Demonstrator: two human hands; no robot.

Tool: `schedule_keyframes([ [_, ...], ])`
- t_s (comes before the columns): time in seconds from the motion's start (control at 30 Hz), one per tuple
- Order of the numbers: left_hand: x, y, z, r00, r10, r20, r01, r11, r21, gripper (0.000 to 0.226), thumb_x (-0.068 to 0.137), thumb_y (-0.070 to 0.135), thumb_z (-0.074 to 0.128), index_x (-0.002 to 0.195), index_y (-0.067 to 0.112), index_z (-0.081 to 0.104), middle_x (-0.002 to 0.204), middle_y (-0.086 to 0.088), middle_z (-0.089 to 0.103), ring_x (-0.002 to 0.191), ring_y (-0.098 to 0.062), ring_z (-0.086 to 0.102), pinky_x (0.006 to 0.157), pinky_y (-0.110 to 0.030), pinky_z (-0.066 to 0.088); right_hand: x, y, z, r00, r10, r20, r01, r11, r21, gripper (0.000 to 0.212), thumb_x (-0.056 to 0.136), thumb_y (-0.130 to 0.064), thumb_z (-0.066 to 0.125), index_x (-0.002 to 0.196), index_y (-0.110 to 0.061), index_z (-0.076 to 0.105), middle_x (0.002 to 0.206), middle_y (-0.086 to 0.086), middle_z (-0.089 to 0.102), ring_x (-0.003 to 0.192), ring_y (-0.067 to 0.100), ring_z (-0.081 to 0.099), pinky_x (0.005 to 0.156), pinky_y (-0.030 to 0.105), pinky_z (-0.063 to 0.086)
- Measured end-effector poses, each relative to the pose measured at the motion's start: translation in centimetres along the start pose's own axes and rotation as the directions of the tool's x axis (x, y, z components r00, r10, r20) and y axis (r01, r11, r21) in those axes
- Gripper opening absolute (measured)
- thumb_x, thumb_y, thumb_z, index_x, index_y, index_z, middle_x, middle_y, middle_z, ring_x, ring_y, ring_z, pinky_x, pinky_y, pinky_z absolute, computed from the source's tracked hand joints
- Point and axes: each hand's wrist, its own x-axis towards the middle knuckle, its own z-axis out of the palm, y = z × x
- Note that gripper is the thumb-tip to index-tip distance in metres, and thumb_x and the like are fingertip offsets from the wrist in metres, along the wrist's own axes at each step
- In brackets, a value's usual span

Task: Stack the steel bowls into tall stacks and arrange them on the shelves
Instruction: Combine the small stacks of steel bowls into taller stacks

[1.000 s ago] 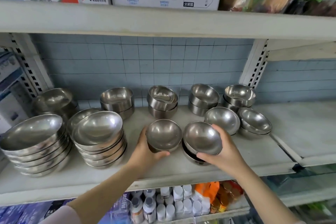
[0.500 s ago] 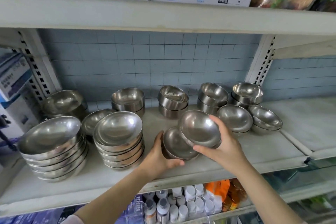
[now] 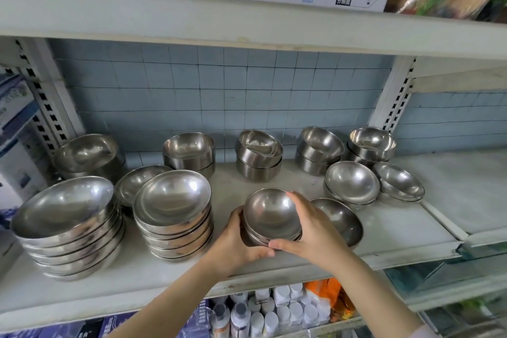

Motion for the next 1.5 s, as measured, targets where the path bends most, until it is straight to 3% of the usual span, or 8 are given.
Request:
schedule_keyframes([
  [0.13,-0.2,0.3,0.0,1.000,-0.005,-0.005,0.005,1.000,0.031,0.120,0.051,0.042,0.093,0.145,0.022,0.021,0.126,0.016,0.048,0.122,-0.001,0.046,0.086,0.004,0.033,0.2,0.3,-0.6,0.994,0.016,0.109,-0.017,1.000,0.010,0.119,0.069,-0.078,0.063,0.157,-0.023,0.004,0.165,-0.007,0.010,0.149,0.016,0.019,0.117,0.028,0.018],
  [0.33,-0.2,0.2,0.1,1.000,-0.009,-0.015,0.010,0.998,0.067,0.111,0.058,0.030,0.092,0.144,0.019,0.023,0.123,0.011,0.049,0.120,-0.006,0.047,0.082,0.005,0.031,-1.3,4.5,-3.8,0.978,0.192,0.086,-0.184,0.978,-0.095,0.134,0.050,-0.097,0.044,0.157,-0.032,-0.003,0.165,-0.012,-0.003,0.152,0.015,-0.001,0.121,0.042,0.008],
  [0.53,-0.2,0.2,0.1,1.000,-0.010,-0.020,0.012,0.996,0.092,0.113,0.057,0.035,0.092,0.145,0.020,0.022,0.126,0.011,0.049,0.122,-0.006,0.046,0.095,-0.013,0.031,-3.1,7.4,-3.6,0.944,0.303,0.128,-0.321,0.934,0.157,0.135,0.048,-0.074,0.080,0.156,-0.038,0.006,0.164,-0.016,0.000,0.151,0.011,0.004,0.121,0.041,0.020],
  [0.77,-0.4,0.9,0.1,1.000,-0.014,-0.008,0.014,1.000,0.024,0.105,0.060,0.022,0.091,0.141,0.019,0.025,0.111,0.027,0.047,0.100,0.017,0.048,0.077,0.007,0.031,-3.6,6.7,-4.5,0.926,0.377,-0.010,-0.352,0.874,0.336,0.120,0.062,-0.054,0.086,0.157,-0.031,0.015,0.162,-0.010,0.019,0.147,0.010,0.020,0.115,0.031,0.026],
  [0.93,-0.5,1.1,0.1,1.000,-0.010,-0.014,0.011,1.000,0.010,0.106,0.060,0.022,0.092,0.142,0.020,0.025,0.109,0.029,0.046,0.102,0.009,0.048,0.075,0.008,0.031,-2.8,4.3,-6.3,0.915,0.379,-0.137,-0.276,0.838,0.471,0.117,0.061,-0.053,0.086,0.155,-0.035,0.019,0.161,-0.013,0.021,0.146,0.008,0.022,0.113,0.030,0.025],
  [1.07,-0.7,1.2,0.0,1.000,0.005,-0.015,-0.004,1.000,0.008,0.105,0.058,0.024,0.093,0.139,0.022,0.026,0.109,0.030,0.047,0.096,0.022,0.047,0.075,0.007,0.032,-1.1,0.6,-4.5,0.962,0.266,-0.053,-0.196,0.815,0.545,0.117,0.055,-0.062,0.086,0.151,-0.045,0.021,0.157,-0.020,0.023,0.144,0.005,0.026,0.117,0.038,0.029],
  [1.23,-0.8,1.2,0.1,0.999,0.034,-0.006,-0.034,0.999,0.026,0.101,0.058,0.020,0.092,0.137,0.019,0.027,0.110,0.029,0.046,0.093,0.035,0.042,0.077,0.005,0.033,-0.4,-1.5,-1.6,0.985,0.170,-0.015,-0.145,0.882,0.448,0.103,0.072,-0.039,0.086,0.152,-0.034,0.022,0.143,-0.029,0.016,0.130,-0.012,0.016,0.102,0.012,0.019],
  [1.5,-0.8,1.2,0.1,0.999,0.018,-0.029,-0.016,0.997,0.078,0.104,0.058,0.024,0.093,0.140,0.014,0.029,0.103,0.030,0.046,0.092,0.019,0.047,0.073,0.006,0.033,-0.1,-1.2,0.0,0.989,0.146,0.001,-0.133,0.895,0.425,0.113,0.066,-0.042,0.088,0.154,-0.033,0.018,0.148,-0.025,0.015,0.135,-0.011,0.015,0.096,-0.003,0.018],
])
